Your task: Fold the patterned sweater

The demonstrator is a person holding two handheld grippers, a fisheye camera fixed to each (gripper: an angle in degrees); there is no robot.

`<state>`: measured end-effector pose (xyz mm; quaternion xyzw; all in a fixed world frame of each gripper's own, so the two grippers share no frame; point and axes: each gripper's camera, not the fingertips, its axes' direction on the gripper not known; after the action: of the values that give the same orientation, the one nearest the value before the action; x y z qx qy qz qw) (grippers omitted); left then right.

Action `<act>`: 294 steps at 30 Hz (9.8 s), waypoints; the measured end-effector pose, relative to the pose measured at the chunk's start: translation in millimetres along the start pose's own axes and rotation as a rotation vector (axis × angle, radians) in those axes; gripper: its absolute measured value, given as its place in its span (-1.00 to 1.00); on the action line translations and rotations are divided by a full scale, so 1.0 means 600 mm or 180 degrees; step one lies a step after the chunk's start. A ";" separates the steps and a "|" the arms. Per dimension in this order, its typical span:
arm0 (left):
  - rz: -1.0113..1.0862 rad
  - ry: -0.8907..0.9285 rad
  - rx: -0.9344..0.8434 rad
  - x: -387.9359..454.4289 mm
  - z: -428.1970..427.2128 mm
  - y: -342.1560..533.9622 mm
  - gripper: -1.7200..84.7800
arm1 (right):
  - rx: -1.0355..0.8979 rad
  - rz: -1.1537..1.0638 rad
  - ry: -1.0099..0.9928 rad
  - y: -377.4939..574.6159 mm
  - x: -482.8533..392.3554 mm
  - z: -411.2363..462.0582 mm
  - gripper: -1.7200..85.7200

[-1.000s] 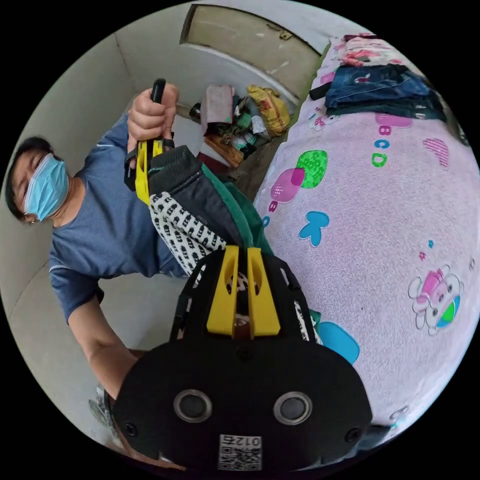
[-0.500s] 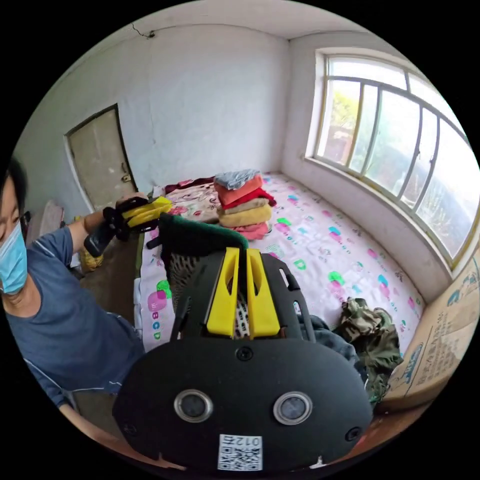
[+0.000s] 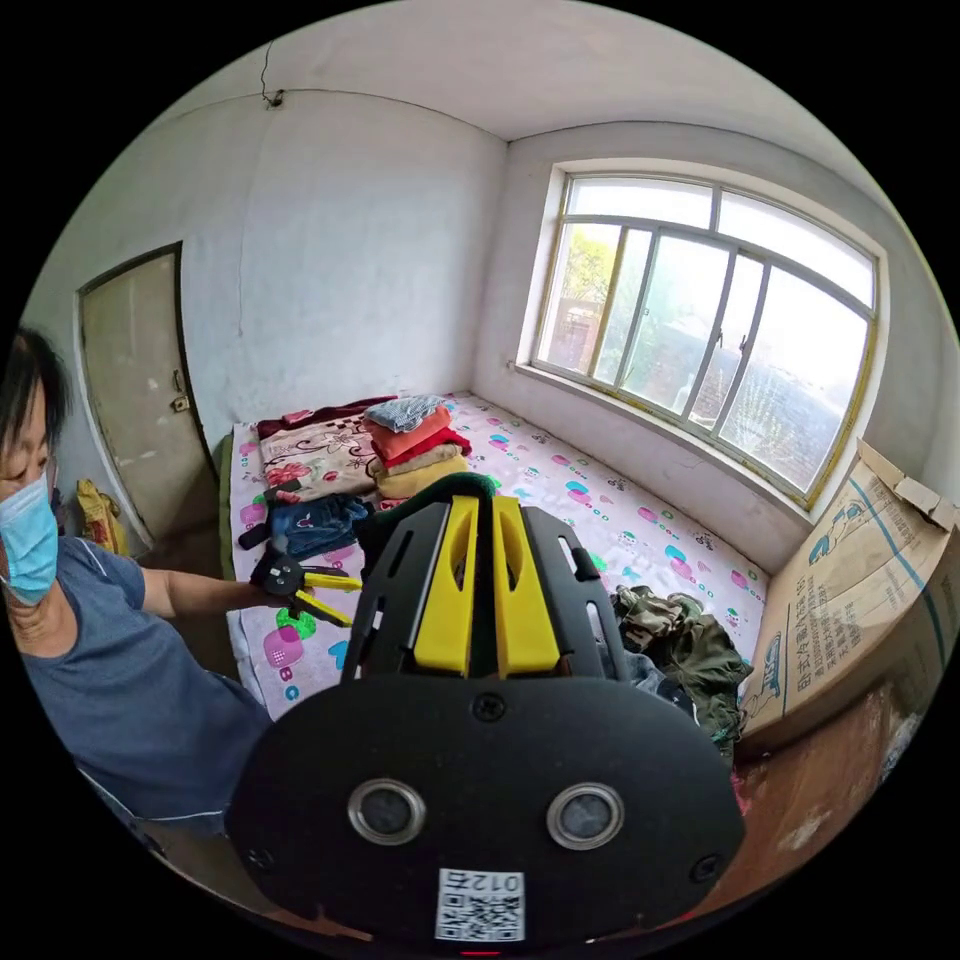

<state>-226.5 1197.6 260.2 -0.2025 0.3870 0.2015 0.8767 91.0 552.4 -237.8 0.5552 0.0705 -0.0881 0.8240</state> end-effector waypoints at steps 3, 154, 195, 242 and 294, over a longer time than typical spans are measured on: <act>0.0038 0.0244 0.0007 0.022 0.017 -0.005 -0.58 | 0.0035 0.0050 -0.0040 -0.001 0.003 -0.060 -0.93; -0.1952 -0.1049 -0.2253 -0.627 -0.072 -0.170 -0.96 | -0.1823 0.3539 -0.0261 1.713 -0.159 -0.073 -0.74; -0.1503 0.0549 -0.1643 -0.632 -0.054 -0.235 -0.95 | -0.3518 0.0980 -0.1981 0.859 -0.134 0.742 -0.92; -0.0141 -0.1784 -0.2399 -0.661 0.194 -0.468 -0.96 | -0.2919 -0.0302 0.0256 1.245 -0.550 0.914 -0.96; -0.2072 0.0265 -0.1011 -0.777 -0.721 -0.569 -0.95 | -0.2004 0.1203 -0.0761 1.250 -0.688 0.327 -0.96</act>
<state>-599.4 599.1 414.6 -0.4567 0.3015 -0.0389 0.8361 -139.8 674.0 601.1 0.2641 -0.1060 0.0271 0.9583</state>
